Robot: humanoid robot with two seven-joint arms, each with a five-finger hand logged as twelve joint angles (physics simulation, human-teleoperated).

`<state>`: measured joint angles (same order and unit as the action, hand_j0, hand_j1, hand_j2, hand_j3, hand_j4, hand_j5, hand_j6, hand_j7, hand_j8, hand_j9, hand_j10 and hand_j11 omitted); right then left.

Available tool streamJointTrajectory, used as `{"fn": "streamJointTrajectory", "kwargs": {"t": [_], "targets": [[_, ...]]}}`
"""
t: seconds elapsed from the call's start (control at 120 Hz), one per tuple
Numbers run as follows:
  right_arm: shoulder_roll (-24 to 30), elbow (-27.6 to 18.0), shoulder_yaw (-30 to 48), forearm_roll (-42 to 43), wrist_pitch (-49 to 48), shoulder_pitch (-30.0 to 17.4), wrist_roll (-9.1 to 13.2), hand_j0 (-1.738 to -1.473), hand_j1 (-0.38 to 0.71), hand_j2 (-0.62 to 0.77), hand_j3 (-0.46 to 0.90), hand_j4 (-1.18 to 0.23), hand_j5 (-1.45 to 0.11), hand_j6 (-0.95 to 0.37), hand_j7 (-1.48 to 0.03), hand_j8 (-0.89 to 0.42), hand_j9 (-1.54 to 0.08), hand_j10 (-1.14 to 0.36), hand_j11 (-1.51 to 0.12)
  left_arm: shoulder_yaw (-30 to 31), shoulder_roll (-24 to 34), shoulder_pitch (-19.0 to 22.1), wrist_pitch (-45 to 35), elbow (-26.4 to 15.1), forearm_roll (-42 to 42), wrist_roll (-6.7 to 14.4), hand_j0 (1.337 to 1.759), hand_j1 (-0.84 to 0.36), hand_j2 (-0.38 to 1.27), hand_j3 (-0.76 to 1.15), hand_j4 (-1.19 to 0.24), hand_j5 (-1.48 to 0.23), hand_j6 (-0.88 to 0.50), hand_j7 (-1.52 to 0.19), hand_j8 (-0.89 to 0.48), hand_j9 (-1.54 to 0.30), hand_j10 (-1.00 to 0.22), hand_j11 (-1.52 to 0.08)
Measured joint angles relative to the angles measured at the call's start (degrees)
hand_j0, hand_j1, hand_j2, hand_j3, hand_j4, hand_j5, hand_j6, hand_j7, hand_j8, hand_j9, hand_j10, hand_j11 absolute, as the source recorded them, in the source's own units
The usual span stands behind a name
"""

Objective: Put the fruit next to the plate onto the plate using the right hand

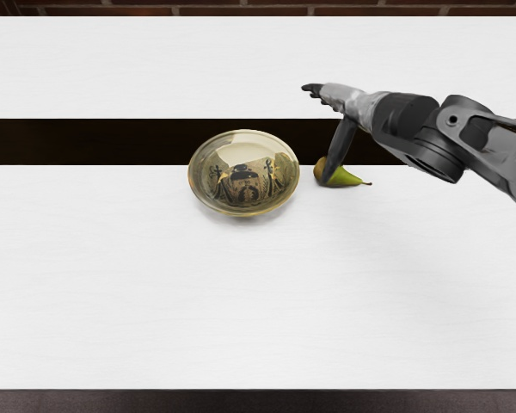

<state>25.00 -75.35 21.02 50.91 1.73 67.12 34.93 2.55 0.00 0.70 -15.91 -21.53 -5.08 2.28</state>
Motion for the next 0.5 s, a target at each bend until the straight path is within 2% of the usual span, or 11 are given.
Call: {"fn": "streamJointTrajectory", "kwargs": {"t": [0.192,0.5], "targets": [[-1.19,0.93,-3.85,3.68,3.44,0.21,0.06,-1.658,-0.35,0.0,0.0,0.0,0.0,0.0,0.0,0.0,0.0,0.0,0.0,0.0,0.0,0.0,0.0,0.0,0.01,0.0,1.658,0.35,0.0,0.0,0.0,0.0,0.0,0.0,0.0,0.0,0.0,0.0],[-3.14,4.35,-4.83,4.91,7.78,-0.49,0.07,-1.658,-0.35,0.0,0.0,0.0,0.0,0.0,0.0,0.0,0.0,0.0,0.0,0.0,0.0,0.0,0.0,0.0,0.0,0.0,1.658,0.35,0.0,0.0,0.0,0.0,0.0,0.0,0.0,0.0,0.0,0.0]]}}
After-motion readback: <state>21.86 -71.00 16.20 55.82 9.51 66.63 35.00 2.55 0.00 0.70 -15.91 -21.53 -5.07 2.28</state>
